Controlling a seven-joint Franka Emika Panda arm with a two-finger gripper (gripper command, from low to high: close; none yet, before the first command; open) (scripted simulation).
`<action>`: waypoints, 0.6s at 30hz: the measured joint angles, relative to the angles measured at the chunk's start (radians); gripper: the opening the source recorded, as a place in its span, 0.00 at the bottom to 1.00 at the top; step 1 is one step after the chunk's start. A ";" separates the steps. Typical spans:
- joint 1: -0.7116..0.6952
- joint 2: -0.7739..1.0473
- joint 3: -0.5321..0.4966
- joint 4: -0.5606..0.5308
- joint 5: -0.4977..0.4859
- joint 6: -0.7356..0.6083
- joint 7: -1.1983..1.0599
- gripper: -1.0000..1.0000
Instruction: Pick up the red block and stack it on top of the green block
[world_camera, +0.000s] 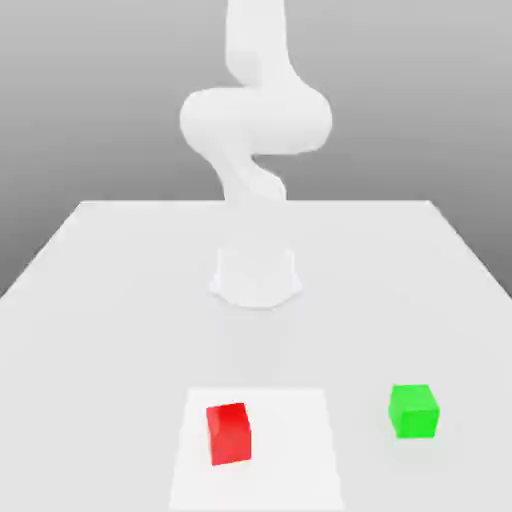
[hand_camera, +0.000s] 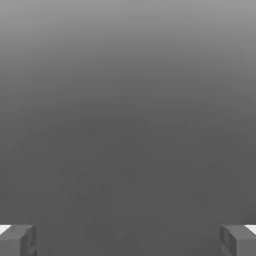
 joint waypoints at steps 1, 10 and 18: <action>0.004 0.040 -0.007 -0.018 0.000 0.021 -0.014 0.50; 0.028 0.369 -0.062 -0.164 0.008 0.195 -0.134 0.50; 0.026 0.660 -0.088 -0.294 0.022 0.347 -0.245 0.50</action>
